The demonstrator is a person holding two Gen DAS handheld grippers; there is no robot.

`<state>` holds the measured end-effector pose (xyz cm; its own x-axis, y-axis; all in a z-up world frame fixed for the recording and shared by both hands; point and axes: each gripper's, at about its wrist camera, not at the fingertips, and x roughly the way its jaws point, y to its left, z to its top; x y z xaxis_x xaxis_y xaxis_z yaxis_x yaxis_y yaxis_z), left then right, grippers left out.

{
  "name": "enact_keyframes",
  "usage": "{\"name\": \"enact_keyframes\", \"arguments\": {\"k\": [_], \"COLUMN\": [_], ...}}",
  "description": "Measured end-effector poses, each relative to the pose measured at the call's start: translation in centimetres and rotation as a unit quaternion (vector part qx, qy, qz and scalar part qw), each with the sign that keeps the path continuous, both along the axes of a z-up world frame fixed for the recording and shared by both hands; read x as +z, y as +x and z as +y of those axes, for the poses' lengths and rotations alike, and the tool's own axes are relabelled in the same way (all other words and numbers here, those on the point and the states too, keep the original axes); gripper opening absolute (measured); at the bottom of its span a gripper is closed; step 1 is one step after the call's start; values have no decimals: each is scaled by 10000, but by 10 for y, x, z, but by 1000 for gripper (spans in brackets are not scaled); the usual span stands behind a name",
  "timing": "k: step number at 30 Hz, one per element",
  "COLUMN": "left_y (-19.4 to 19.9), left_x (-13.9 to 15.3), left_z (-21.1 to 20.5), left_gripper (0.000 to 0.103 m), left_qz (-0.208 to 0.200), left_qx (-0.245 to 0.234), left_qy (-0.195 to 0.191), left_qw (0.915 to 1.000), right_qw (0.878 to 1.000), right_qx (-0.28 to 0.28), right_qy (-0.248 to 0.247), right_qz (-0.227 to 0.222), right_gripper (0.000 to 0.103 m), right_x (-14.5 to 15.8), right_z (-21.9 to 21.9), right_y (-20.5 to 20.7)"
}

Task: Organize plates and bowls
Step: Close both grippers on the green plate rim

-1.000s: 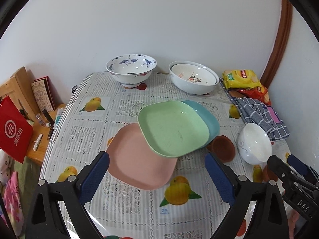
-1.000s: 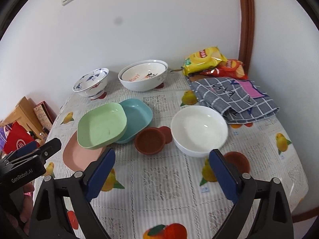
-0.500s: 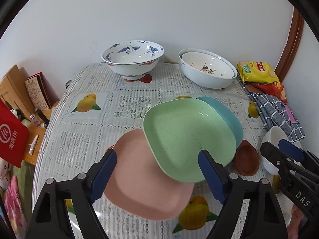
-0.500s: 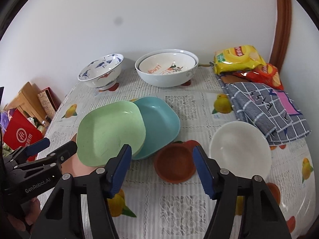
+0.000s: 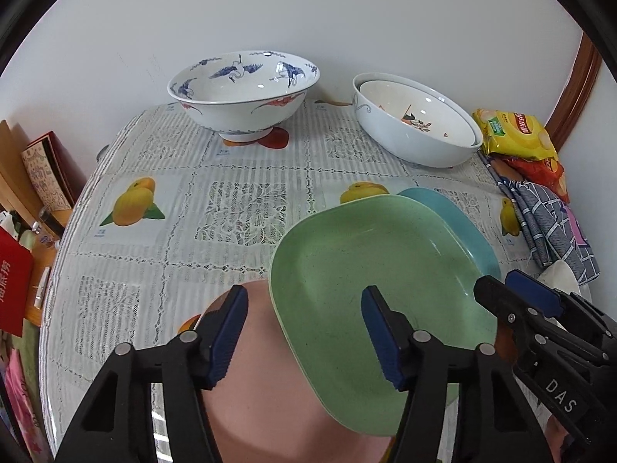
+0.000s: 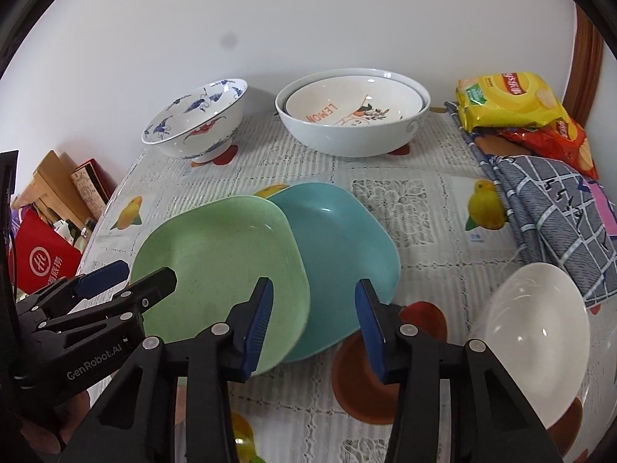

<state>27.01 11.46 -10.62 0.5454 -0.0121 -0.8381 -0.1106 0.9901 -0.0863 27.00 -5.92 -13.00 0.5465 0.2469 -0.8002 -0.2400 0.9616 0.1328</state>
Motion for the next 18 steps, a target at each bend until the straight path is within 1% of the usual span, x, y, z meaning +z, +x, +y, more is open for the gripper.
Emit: {"name": "enact_keyframes", "arguments": {"k": [1, 5, 6, 7, 8, 9, 11, 13, 15, 18], "left_y": [1, 8, 9, 11, 11, 11, 9, 8, 6, -1], "left_x": [-1, -5, -7, -9, -11, -12, -12, -10, -7, 0], "left_z": [1, 2, 1, -1, -1, -1, 2, 5, 7, 9], "left_gripper": [51, 43, 37, 34, 32, 26, 22, 14, 13, 13], "left_qz": [13, 46, 81, 116, 131, 141, 124, 99, 110, 58], "left_qx": [-11, -80, -120, -143, -150, -146, -85, -67, -106, -166], "left_qy": [-19, -73, -63, -49, -29, -17, -34, 31, 84, 46], "left_qw": [10000, 9999, 9999, 9998, 9998, 9998, 9999, 9999, 9998, 9998], "right_qw": [10000, 9999, 9999, 9999, 9998, 9998, 9997, 9997, 9994, 9990], "right_qx": [-11, -70, -88, -109, -109, -103, -151, -234, -335, -402], "right_qy": [-5, 45, 51, 71, 99, 114, 55, 0, 59, 201], "right_qz": [16, 103, 106, 110, 120, 156, 194, 88, 64, 19], "right_gripper": [44, 35, 33, 32, 29, 23, 13, 11, 4, 4], "right_x": [-1, -9, -10, -11, -13, -16, -19, -18, -16, -9], "right_z": [2, 4, 4, 4, 4, 5, 6, 6, 3, 0], "right_y": [1, 4, 4, 4, 4, 5, 4, 1, -3, -11]}}
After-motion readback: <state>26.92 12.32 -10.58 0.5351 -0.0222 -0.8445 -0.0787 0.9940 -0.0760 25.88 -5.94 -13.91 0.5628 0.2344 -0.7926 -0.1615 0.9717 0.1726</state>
